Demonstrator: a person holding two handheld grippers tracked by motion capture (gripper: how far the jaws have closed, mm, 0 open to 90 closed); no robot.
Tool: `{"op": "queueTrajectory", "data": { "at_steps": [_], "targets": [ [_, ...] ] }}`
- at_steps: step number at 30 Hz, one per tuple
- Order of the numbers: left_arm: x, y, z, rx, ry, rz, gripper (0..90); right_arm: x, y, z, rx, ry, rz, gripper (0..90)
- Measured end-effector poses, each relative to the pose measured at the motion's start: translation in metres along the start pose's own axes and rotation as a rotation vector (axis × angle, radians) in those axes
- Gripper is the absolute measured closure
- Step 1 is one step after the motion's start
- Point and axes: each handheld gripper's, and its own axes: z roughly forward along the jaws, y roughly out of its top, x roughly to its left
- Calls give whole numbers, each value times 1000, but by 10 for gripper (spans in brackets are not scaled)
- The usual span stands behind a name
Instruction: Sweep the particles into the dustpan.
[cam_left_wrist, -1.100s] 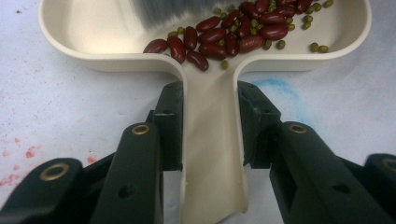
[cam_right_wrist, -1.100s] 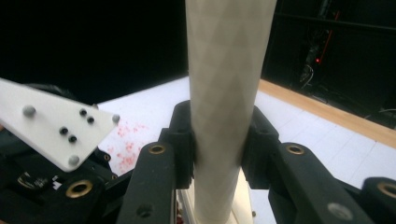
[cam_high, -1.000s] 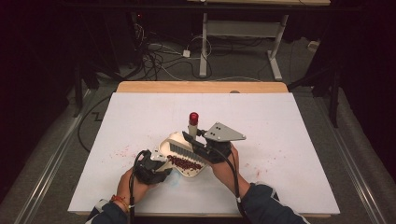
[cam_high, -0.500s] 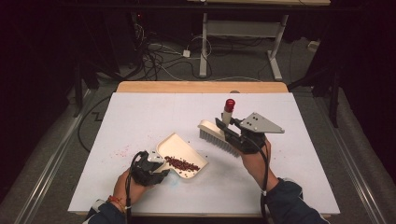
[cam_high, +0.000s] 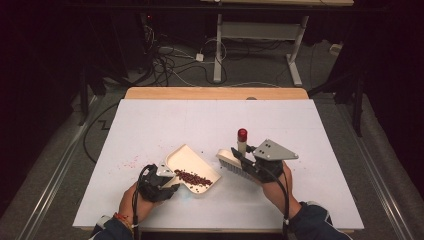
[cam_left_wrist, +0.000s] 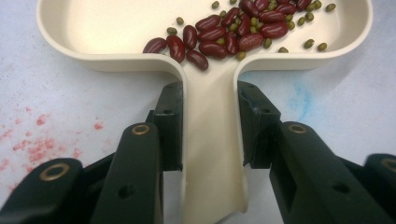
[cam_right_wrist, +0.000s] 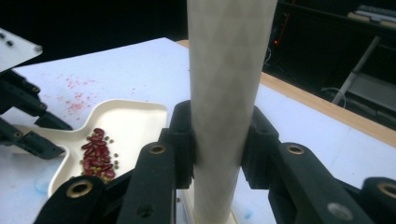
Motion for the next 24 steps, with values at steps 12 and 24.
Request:
{"op": "queueTrajectory", "data": {
  "at_steps": [12, 24],
  "targets": [
    [1, 0, -1, -2, -1, 5, 638, 24, 5, 2, -34, 106, 18, 702],
    [3, -2, -3, -3, -8, -12, 638, 2, 16, 2, -95, 52, 8, 702]
  ]
}}
